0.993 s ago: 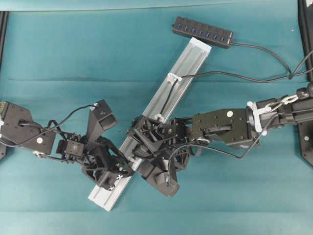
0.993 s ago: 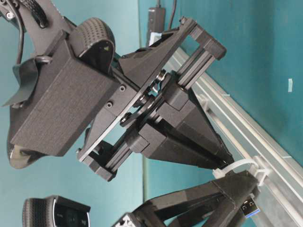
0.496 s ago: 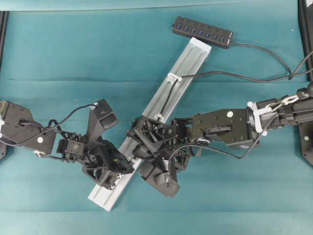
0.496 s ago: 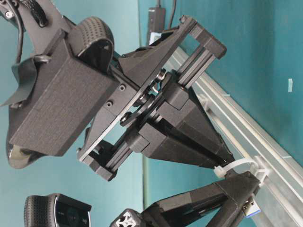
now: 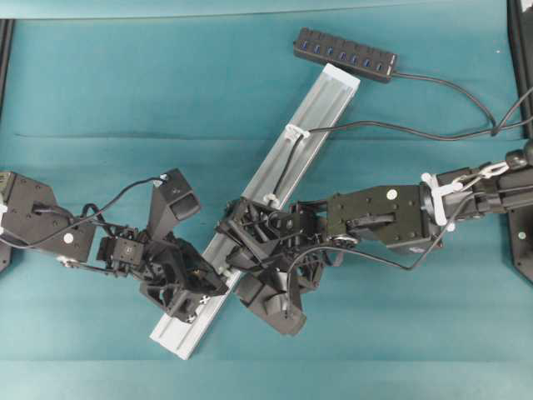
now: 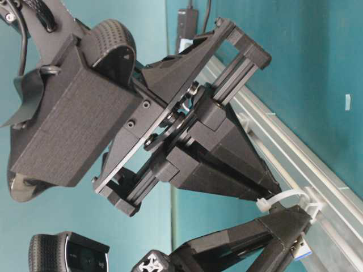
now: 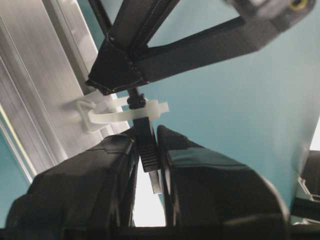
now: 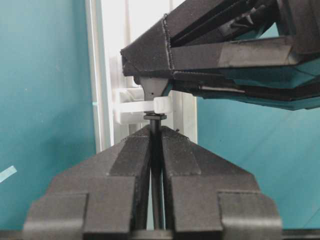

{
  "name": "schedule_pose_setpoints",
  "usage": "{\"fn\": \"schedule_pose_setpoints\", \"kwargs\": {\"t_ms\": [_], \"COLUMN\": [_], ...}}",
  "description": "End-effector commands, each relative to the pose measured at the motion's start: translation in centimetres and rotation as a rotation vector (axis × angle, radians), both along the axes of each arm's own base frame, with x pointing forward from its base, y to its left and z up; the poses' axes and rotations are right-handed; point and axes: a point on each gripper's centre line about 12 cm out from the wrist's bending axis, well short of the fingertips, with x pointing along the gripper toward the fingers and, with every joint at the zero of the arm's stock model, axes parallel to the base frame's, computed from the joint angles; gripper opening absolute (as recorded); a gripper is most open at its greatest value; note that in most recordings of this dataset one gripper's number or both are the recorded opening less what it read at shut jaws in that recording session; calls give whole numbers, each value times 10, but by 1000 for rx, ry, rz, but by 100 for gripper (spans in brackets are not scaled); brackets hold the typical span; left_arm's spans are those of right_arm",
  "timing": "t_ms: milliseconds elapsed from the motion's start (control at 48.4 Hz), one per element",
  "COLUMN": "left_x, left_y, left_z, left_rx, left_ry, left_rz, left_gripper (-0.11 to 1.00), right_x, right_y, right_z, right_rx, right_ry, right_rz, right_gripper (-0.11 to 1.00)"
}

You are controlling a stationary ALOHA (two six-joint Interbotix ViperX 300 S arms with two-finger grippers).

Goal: Pass the USB cable through three rings with both arms.

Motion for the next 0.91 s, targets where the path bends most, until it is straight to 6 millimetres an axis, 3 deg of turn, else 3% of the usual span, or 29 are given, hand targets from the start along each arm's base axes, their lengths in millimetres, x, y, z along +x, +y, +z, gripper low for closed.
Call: {"fn": "schedule_pose_setpoints", "kwargs": {"t_ms": [0,103,248,331,662,889], "left_x": [3,2,-1,-3,-15,-27], "left_y": [-1,-1,0,0,-1,-13], "left_z": [9,8,6,5,-2,-4], "left_rx": [0,0,1,1,-43,-60], "left_ry": [-33,-30,-20,-17,19,34], "left_rz": [-7,-7,-6,-6,22,-6], "left_gripper": [13,13,13,12,10,10], "right_x": [1,-1,-1,-1,-1,0], "right_y": [3,3,-1,-4,-15,-19], "right_z": [4,3,3,5,12,13], "right_rx": [13,15,18,26,32,33], "right_ry": [-3,11,20,15,-1,-6], "right_rz": [-6,-5,-15,-34,-63,-74], "right_gripper": [11,29,71,88,85,85]}}
